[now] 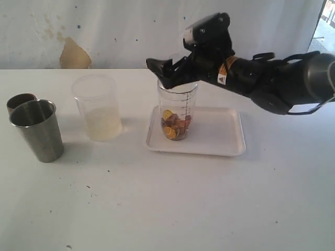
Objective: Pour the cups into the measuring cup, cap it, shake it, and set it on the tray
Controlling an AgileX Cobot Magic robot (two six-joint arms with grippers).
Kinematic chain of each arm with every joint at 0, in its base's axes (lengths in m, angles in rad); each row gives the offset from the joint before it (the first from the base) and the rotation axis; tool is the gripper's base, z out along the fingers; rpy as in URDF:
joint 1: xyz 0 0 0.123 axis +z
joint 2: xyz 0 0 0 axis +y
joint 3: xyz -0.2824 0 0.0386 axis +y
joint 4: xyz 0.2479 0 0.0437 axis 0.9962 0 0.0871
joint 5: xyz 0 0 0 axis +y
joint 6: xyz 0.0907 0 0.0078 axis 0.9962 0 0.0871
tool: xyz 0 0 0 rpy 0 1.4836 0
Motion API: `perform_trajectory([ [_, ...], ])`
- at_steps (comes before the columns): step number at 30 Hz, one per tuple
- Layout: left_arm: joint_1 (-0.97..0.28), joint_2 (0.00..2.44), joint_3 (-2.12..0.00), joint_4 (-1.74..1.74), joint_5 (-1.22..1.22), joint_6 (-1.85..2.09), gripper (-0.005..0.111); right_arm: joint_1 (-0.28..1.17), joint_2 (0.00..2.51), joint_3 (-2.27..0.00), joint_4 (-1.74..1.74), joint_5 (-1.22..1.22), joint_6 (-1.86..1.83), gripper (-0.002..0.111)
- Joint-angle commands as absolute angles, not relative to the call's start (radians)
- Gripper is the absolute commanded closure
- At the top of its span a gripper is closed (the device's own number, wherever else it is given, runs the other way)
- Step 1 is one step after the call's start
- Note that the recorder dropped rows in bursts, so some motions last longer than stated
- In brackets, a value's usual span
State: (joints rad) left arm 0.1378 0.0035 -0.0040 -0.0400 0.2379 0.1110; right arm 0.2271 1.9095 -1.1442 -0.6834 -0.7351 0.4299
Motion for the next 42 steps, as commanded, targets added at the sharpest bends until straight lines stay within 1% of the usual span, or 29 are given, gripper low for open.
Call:
perform_trajectory([
  [1,0.138,0.000,0.000,-0.036,0.233,0.109,0.107,0.218,1.770,-1.144,-0.644,-0.716,0.410,0.005],
  [3,0.138,0.000,0.000,-0.036,0.233,0.109,0.107,0.218,1.695,-1.144,-0.644,-0.659,0.410,0.011],
  [5,0.138,0.000,0.000,-0.036,0.233,0.109,0.107,0.221,1.626,-1.144,-0.644,-0.575,0.410,0.018],
  [6,0.138,0.000,0.000,-0.036,0.233,0.109,0.107,0.221,1.590,-1.144,-0.644,-0.520,0.416,0.024],
  [8,0.138,0.000,0.000,-0.036,0.233,0.109,0.107,0.221,1.525,-1.144,-0.644,-0.406,0.446,0.038],
  [13,0.138,0.000,0.000,-0.036,0.233,0.109,0.107,0.221,1.349,-1.142,-0.646,-0.188,0.624,0.088],
  [16,0.138,0.000,0.000,-0.036,0.233,0.109,0.107,0.221,1.240,-1.110,-0.646,-0.118,0.697,0.108],
  [21,0.138,0.000,0.000,-0.036,0.233,0.109,0.107,0.232,1.045,-0.995,-0.646,-0.040,0.697,0.108],
  [30,0.138,0.000,0.000,-0.036,0.233,0.109,0.107,0.309,0.643,-0.766,-0.644,0.147,0.720,0.108],
  [37,0.138,0.000,0.000,-0.036,0.233,0.109,0.107,0.309,0.379,-0.740,-0.621,0.378,0.723,0.108],
  [42,0.138,0.000,0.000,-0.036,0.233,0.109,0.107,0.309,0.238,-0.740,-0.621,0.405,0.723,0.108],
])
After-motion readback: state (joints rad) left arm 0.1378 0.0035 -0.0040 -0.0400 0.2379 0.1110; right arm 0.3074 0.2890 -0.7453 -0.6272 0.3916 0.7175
